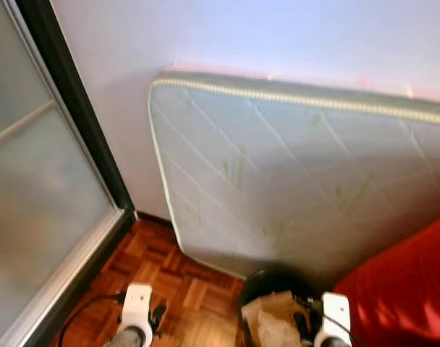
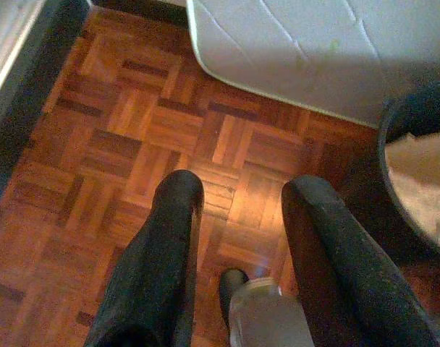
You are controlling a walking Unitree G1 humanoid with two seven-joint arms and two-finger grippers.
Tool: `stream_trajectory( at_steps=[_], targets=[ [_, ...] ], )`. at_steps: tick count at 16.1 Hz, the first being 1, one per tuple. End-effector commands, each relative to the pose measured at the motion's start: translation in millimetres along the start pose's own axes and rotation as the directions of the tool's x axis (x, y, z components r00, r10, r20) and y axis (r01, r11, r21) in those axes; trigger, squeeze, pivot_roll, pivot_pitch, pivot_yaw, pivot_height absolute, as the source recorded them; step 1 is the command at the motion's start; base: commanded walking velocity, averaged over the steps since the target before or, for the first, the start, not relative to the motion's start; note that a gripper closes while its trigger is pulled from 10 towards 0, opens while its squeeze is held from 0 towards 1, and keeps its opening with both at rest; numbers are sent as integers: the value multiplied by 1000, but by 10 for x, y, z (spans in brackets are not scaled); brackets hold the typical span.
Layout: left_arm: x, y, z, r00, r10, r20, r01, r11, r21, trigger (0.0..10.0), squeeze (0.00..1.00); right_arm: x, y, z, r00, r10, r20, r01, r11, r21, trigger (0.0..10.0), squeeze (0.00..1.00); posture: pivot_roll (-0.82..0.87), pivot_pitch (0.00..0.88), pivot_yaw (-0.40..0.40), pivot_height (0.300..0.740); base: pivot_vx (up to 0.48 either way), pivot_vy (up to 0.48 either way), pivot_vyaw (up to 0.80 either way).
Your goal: Clean up the room
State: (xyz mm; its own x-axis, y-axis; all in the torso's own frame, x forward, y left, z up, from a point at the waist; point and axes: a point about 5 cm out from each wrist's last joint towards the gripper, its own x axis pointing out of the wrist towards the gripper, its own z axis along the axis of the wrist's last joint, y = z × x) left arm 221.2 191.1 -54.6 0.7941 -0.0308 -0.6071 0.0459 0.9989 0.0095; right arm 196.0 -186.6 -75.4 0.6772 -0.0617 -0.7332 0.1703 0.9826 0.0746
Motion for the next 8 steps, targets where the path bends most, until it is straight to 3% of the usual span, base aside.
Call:
stream_trajectory(
  at_steps=[1, 8],
  targets=[
    [-11, -6, -60, 999, 3, -36, -3, 1000, 2, 10000, 0, -12, -29, -47, 1000, -2, -22, 2, 1000, -3, 10000, 0, 84, 0, -10, 740, 0, 0, 0],
    [-63, -25, -209, 996, 6, -89, -6, 1000, 4, 10000, 0, -88, -199, -241, 996, -34, -84, 33, 999, -11, 10000, 0, 75, 0, -14, 740, 0, 0, 0]
  ],
)
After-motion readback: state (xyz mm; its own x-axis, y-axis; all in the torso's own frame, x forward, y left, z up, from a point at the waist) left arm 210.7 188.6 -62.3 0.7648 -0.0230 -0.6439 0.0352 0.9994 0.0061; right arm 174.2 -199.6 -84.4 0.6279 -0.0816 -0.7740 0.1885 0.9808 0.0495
